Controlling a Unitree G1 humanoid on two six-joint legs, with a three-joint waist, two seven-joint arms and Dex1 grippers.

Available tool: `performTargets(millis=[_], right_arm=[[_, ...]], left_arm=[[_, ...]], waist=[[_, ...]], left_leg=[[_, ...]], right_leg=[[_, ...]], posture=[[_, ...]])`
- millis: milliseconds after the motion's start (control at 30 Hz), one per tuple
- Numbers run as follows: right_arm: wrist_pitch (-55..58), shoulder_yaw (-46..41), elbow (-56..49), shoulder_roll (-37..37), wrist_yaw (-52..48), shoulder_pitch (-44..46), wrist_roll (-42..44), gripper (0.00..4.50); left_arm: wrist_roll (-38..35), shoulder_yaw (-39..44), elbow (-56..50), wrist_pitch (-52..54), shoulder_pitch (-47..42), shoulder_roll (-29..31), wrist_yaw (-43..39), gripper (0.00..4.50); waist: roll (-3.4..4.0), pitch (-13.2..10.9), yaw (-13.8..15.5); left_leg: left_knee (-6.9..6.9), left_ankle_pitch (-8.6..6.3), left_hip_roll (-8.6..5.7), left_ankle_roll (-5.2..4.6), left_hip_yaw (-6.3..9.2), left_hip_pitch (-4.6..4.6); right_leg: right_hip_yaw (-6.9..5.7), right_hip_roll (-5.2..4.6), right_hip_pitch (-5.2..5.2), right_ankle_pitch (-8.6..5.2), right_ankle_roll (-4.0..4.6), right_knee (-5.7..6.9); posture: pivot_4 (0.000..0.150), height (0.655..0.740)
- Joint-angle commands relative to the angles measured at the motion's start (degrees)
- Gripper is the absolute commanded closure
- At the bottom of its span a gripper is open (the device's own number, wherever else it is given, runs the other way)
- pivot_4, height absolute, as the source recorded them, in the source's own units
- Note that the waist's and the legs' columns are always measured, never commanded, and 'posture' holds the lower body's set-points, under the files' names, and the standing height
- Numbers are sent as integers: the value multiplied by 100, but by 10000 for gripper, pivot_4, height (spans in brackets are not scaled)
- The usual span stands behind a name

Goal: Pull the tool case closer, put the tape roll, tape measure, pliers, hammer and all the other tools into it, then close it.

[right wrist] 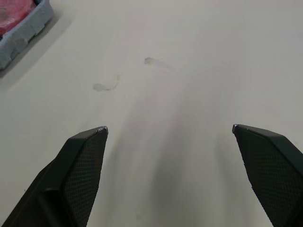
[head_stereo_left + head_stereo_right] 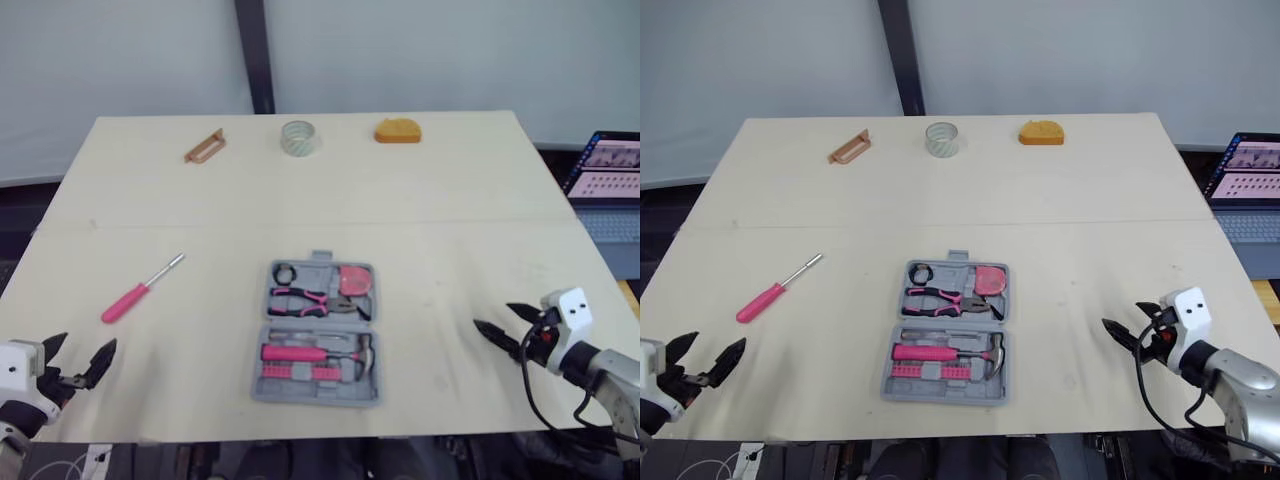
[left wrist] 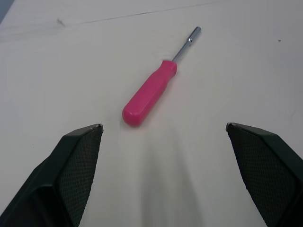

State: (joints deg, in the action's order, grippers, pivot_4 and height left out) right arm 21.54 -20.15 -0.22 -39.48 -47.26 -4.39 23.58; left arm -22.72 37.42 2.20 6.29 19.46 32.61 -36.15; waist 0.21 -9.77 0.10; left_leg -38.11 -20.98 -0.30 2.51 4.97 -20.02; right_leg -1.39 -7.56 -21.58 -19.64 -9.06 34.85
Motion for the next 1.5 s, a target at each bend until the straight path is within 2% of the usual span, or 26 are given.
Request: performTargets(millis=[33, 167, 367, 600, 767, 1100, 1500], right_arm=[[189, 291, -611, -178, -518, 275, 357, 359], [734, 828, -1383, -342, -894, 722, 745, 359], [1374, 1437, -2317, -464, -946, 1213, 1117, 359], [1738, 1633, -2856, -263, -550, 1480, 1291, 359], [1853, 1656, -3000, -163, -324, 1476, 1344, 359], [2105, 1654, -3274, -108, -13, 1605, 1486, 359], [2344, 1642, -3453, -96, 249, 1690, 1738, 359]], left_arm=[[63, -198, 286, -135, -367, 414, -383, 0], [106, -575, 847, -169, -967, 902, -917, 0], [354, -1002, 2021, -322, -1981, 1398, -1243, 0], [617, -1380, 3377, -552, -3076, 1684, -1418, 0], [757, -1607, 4081, -634, -3606, 1680, -1470, 0], [1233, -2241, 5219, -726, -4285, 1528, -1430, 0], [1480, -2575, 5360, -736, -4242, 1579, -1605, 0]], waist=[[2, -1, 0], [7, -4, -18], [6, -5, -25], [1, -7, -29], [-1, -8, -34], [-3, -7, -49], [-3, -7, -49]], left_leg=[[-5, 0, 0, 1, 0, 0], [-4, 2, 2, 3, 4, 2], [0, 2, 2, 3, 19, -9], [-11, 4, 6, 8, 27, -8], [-15, 4, 4, 8, 27, -8], [-18, 5, 6, 9, 27, -7], [-21, 5, 4, 10, 26, -4]], right_leg=[[0, 1, 0, 0, 0, 7], [-2, 2, -2, 0, 0, 22], [-30, 0, -4, 1, -2, 24], [-80, -7, -5, 1, -2, 51], [-130, -24, -9, 2, -2, 67], [-165, -30, -12, 2, -2, 80], [-179, -39, -12, 2, -2, 87]], posture=[[1500, 7400], [1500, 7400], [1500, 7400], [1500, 7400], [1500, 7400], [1500, 7400], [1500, 7400]])
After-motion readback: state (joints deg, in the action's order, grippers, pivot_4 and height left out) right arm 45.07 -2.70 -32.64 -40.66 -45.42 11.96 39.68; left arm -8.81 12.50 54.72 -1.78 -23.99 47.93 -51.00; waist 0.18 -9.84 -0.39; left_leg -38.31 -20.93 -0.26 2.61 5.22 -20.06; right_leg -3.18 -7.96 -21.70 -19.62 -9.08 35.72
